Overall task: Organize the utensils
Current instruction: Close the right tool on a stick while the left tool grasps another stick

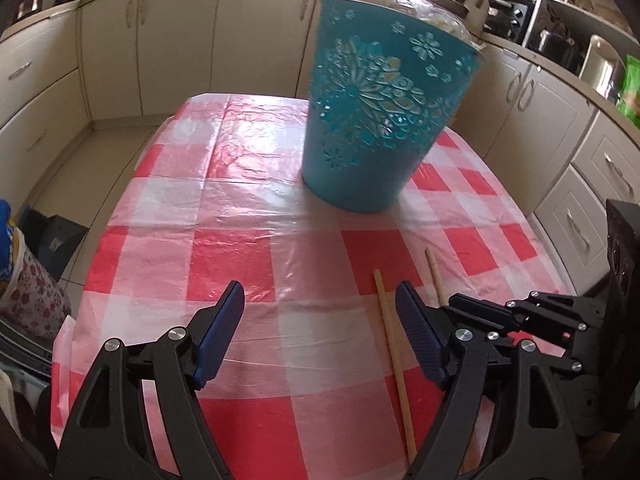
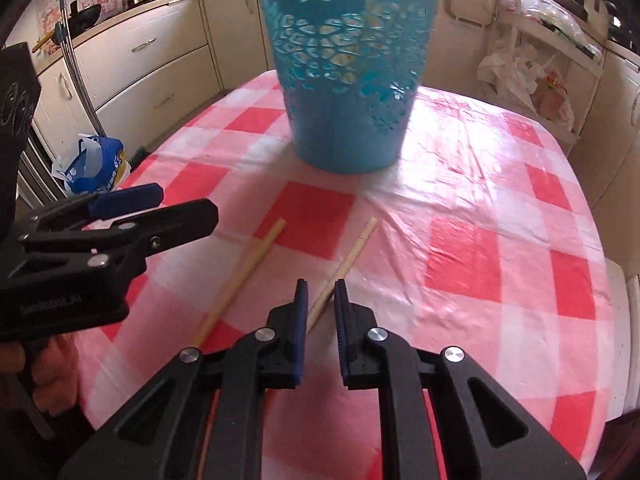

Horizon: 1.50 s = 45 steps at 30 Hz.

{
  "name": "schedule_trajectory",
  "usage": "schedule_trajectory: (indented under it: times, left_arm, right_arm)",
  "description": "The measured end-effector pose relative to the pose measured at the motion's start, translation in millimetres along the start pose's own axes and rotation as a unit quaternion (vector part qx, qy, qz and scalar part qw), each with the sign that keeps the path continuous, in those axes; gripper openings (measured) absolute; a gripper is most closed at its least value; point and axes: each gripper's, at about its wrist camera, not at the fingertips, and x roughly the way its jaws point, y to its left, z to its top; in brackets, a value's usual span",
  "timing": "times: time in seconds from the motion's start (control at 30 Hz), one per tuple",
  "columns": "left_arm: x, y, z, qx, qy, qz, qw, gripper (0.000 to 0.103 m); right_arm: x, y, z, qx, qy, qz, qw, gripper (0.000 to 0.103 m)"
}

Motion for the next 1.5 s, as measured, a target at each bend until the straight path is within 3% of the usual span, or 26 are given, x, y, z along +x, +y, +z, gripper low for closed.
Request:
schedule_trajectory:
  times: [0.27,0.43,0.8,1.03,1.1,1.23,1.33,1.47,1.5]
  left_arm:
    - [18,-36,-8,0.076,0.057,0.027,0.9951,0.074]
    - [22,-49,-9,0.100,0.062,0.055,0.9915,0.074]
    - [26,-51,-7,0.102,0.061,0.055,0.9914,0.074]
    - [26,-51,-7,0.104,0.061,0.053,0.9913,0.073]
    - [25,-53,-8,0.112,0.057,0.041,0.9912,0.064]
    - [22,-65,-8,0.150,0.059,0.000,0.9869,0.007]
    - [24,-59,0,0.139,0.073,-0.027,0.9872,0.004]
    - [21,-37,12,0.116,0.086,-0.046,0.9885,0.005]
    - [21,-30,14,0.111,0.092,-0.047,0.9884,0.005]
  right_arm:
    - [-26,-32,-29,0.037,-0.005,0.005,0.999,0.011]
    - [-28,-34,-31,0.046,-0.013,0.012,0.999,0.012]
    - [-29,-37,-31,0.051,-0.017,0.018,0.998,0.013]
    - [-28,-36,-31,0.047,-0.020,0.021,0.998,0.021]
    - [-28,-36,-30,0.047,-0.021,0.020,0.998,0.021]
    - [-27,-38,-28,0.050,-0.020,0.018,0.998,0.022]
    - [-23,-39,-20,0.047,-0.014,0.010,0.999,0.034]
    - [-16,-39,-10,0.035,-0.006,0.011,0.999,0.034]
    - [-15,-38,-9,0.026,-0.004,0.013,1.000,0.023]
